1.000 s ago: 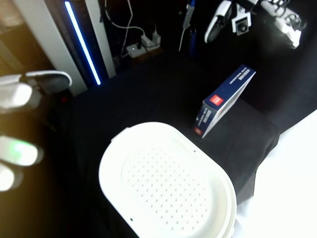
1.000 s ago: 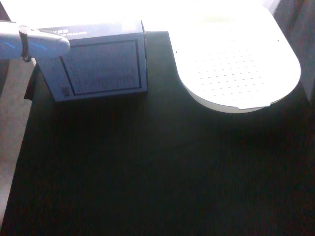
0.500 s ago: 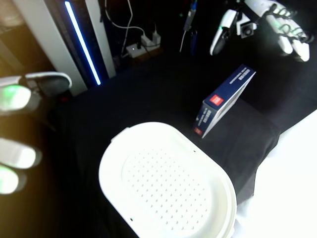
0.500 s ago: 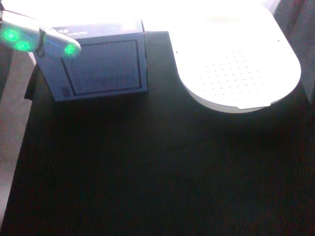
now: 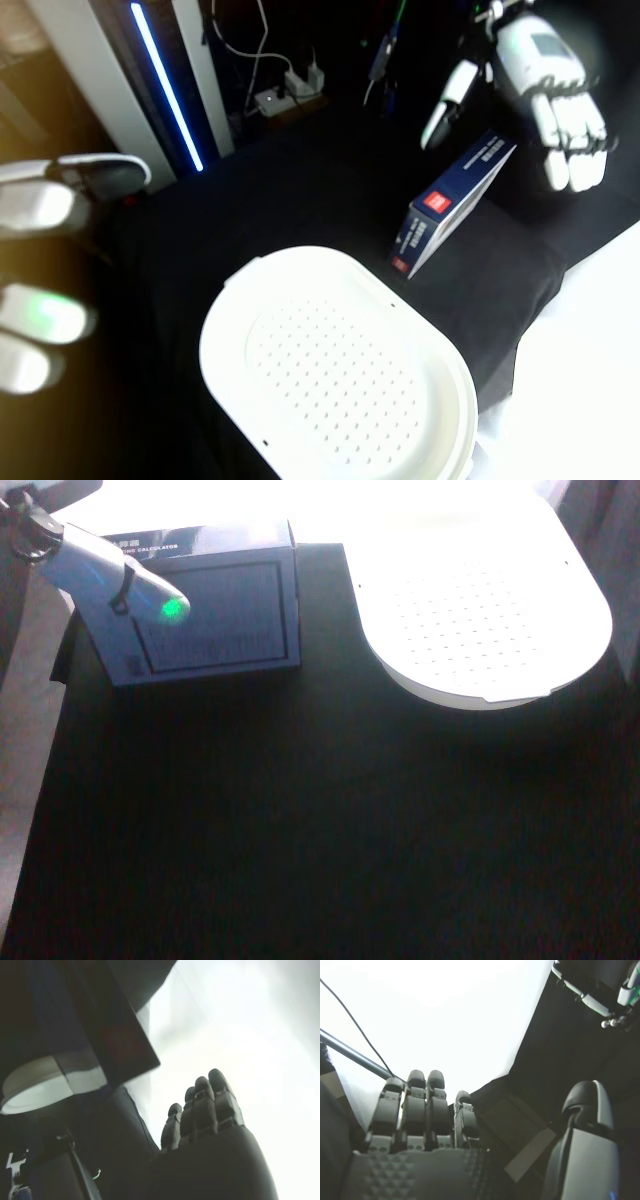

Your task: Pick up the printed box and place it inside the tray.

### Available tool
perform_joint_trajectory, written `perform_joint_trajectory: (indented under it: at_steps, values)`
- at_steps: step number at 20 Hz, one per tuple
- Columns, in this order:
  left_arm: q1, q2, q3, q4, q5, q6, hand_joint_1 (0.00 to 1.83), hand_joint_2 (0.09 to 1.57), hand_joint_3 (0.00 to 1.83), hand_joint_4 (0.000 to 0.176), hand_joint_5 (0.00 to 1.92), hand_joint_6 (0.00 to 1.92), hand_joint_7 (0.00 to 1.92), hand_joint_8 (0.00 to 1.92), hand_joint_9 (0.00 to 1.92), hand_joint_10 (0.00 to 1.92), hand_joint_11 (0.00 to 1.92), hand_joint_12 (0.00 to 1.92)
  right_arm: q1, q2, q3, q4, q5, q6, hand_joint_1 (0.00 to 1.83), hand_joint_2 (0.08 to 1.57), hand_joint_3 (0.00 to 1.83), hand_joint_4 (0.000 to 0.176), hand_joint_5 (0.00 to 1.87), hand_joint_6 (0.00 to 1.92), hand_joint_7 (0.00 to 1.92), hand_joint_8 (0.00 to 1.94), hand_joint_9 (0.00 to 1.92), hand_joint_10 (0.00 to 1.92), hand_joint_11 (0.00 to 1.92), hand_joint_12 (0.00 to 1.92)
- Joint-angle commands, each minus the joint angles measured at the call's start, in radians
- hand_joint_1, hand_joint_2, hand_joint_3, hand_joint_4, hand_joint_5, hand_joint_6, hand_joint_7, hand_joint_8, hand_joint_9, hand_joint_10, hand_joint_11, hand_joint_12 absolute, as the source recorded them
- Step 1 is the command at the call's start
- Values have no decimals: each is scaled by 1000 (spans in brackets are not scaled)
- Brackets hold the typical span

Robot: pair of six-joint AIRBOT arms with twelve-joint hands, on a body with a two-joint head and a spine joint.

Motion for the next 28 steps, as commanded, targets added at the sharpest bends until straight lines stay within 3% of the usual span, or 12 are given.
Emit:
perform_joint_trajectory:
  at_steps: [1, 5, 8, 9, 13, 14, 15, 18, 21, 24, 26, 28]
  values:
    - [-15, 0, 10, -3, -87, 0, 620, 660, 1, 116, 0, 0, 50, 0, 93, 0, 0, 295, 11, 7, 8, 24, 115, 4, 570, 720, 2, 176, 24, 7, 271, 12, 197, 10, 4, 39]
    - [-4, -42, 42, -2, -56, 0, 663, 616, 0, 123, 0, 0, 47, 0, 66, 2, 0, 230, 11, 7, 8, 19, 115, 4, 617, 664, 0, 176, 44, 5, 283, 5, 206, 4, 1, 3]
    - [21, -60, 50, -2, -51, 0, 811, 698, 0, 51, 0, 0, 137, 4, 152, 1, 0, 446, 11, 5, 8, 18, 115, 4, 588, 681, 0, 176, 35, 4, 296, 8, 204, 3, 0, 0]
    - [29, -63, 50, -2, -54, 0, 924, 766, 5, 0, 72, 10, 263, 10, 278, 10, 54, 647, 11, 4, 8, 18, 115, 4, 586, 706, 3, 176, 8, 0, 286, 3, 204, 2, 0, 0]
    - [51, -75, 40, 1, -77, 1, 1168, 955, 2, 0, 665, 25, 820, 35, 894, 67, 611, 876, 11, 1, 9, 18, 115, 4, 563, 666, 0, 176, 1, 0, 296, 6, 205, 1, 0, 0]
    - [54, -76, 34, 14, -87, 1, 1332, 1017, 8, 0, 863, 17, 1062, 618, 1091, 46, 766, 846, 11, 0, 9, 18, 115, 4, 559, 675, 0, 176, 0, 0, 294, 4, 201, 0, 0, 0]
    - [55, -77, 29, 27, -94, 0, 1396, 1006, 1, 0, 1043, 413, 1249, 457, 1255, 593, 1007, 897, 11, -1, 9, 18, 115, 4, 545, 682, 0, 176, 0, 0, 268, 0, 183, 0, 0, 0]
    - [61, -80, 26, 28, -110, -2, 1287, 1065, 0, 0, 1044, 648, 1159, 894, 1353, 701, 1121, 1348, 11, -3, 9, 18, 115, 4, 507, 706, 7, 176, 0, 0, 264, 3, 171, 0, 0, 0]
    - [77, -77, 26, -8, -161, -9, 1192, 1094, 0, 0, 1019, 849, 1211, 680, 1318, 871, 1116, 1420, 11, -6, 9, 19, 115, 4, 484, 671, 0, 176, 0, 0, 249, 0, 156, 2, 0, 0]
    - [71, -50, 13, -11, -241, -53, 1274, 1096, 0, 0, 965, 744, 1103, 1020, 1286, 777, 1123, 1341, 11, -6, 9, 19, 115, 4, 536, 623, 0, 176, 32, 10, 266, 5, 191, 12, 28, 12]
    - [46, -19, -13, -11, -289, -56, 1257, 1146, 0, 0, 860, 880, 1000, 1205, 1171, 1092, 1004, 1522, 11, -9, 9, 19, 115, 4, 564, 622, 0, 176, 24, 5, 240, 0, 168, 1, 14, 6]
    - [27, 15, -46, -10, -353, -56, 1167, 1123, 0, 0, 956, 989, 1172, 735, 1277, 1016, 1080, 1407, 11, -16, 13, 19, 115, 4, 598, 627, 0, 176, 3, 0, 179, 0, 127, 0, 13, 6]
